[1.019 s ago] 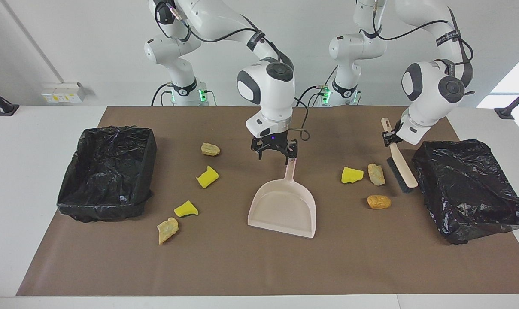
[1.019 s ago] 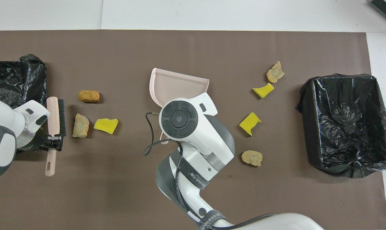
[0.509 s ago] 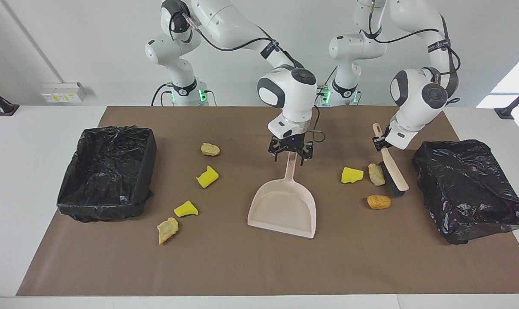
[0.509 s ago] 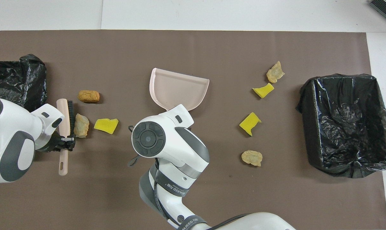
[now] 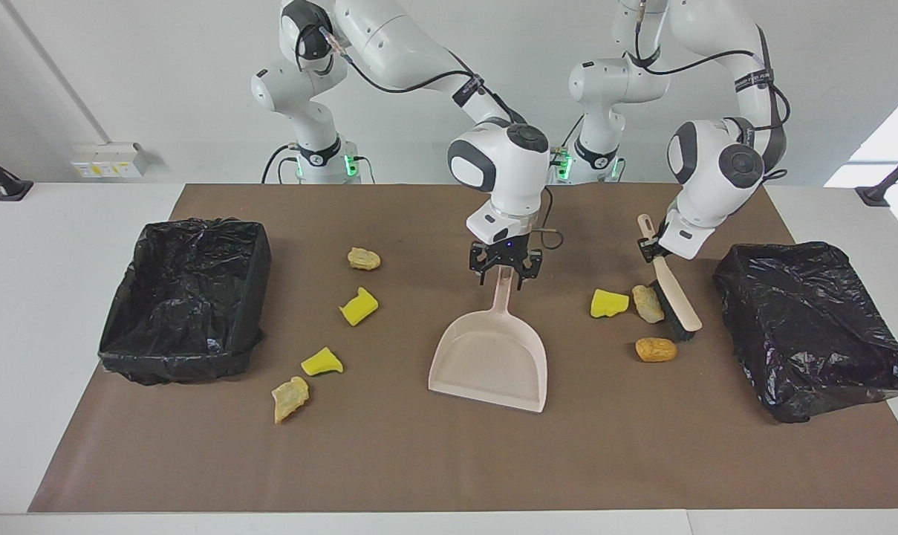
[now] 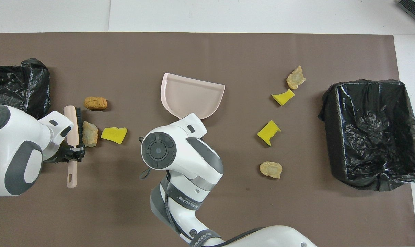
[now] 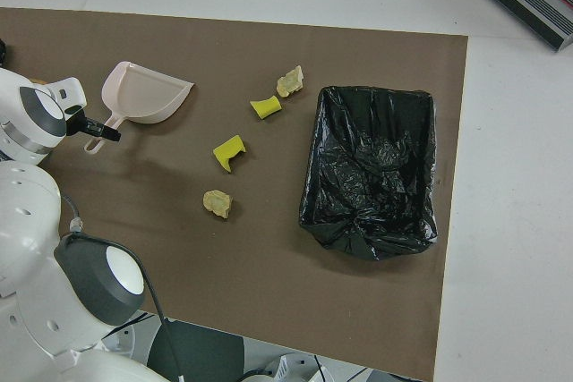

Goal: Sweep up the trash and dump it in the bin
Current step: 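Place the dustpan near the debris with the right gripper, then sweep the debris into the dustpan with the left gripper's brush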

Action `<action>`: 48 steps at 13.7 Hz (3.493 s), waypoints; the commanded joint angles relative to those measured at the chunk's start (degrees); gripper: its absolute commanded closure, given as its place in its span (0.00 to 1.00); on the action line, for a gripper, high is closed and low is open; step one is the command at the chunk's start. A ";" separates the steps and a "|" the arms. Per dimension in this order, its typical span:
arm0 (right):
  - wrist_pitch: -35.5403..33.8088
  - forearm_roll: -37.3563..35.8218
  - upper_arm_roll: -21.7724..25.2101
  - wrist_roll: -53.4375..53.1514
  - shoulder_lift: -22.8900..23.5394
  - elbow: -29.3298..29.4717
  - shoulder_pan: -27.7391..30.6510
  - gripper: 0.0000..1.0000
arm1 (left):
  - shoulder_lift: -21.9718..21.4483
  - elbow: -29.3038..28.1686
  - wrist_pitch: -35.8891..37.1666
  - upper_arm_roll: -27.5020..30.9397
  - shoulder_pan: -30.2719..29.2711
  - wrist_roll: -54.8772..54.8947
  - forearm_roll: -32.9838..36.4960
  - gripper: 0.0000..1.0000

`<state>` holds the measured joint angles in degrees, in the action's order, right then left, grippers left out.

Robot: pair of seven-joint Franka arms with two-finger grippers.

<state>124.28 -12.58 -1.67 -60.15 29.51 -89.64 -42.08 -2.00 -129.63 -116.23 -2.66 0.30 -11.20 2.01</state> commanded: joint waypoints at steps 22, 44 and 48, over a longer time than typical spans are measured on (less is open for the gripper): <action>-4.66 10.65 -0.17 73.03 -13.51 -10.37 11.57 1.00 | -1.77 2.52 2.84 0.38 10.17 -9.11 1.07 1.00; -3.34 11.52 -0.26 112.80 -12.81 -13.10 10.88 1.00 | 5.08 3.42 -4.19 0.03 14.11 -6.03 -0.33 1.00; -3.70 11.52 -0.35 112.80 -12.81 -13.10 11.31 1.00 | 4.29 2.80 -3.65 0.03 19.64 -6.56 -10.07 1.00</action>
<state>119.91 -2.49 -1.80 52.38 16.79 -102.08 -31.43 3.80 -124.97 -120.62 -3.30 16.97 -17.28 -4.38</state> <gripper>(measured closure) 0.678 0.744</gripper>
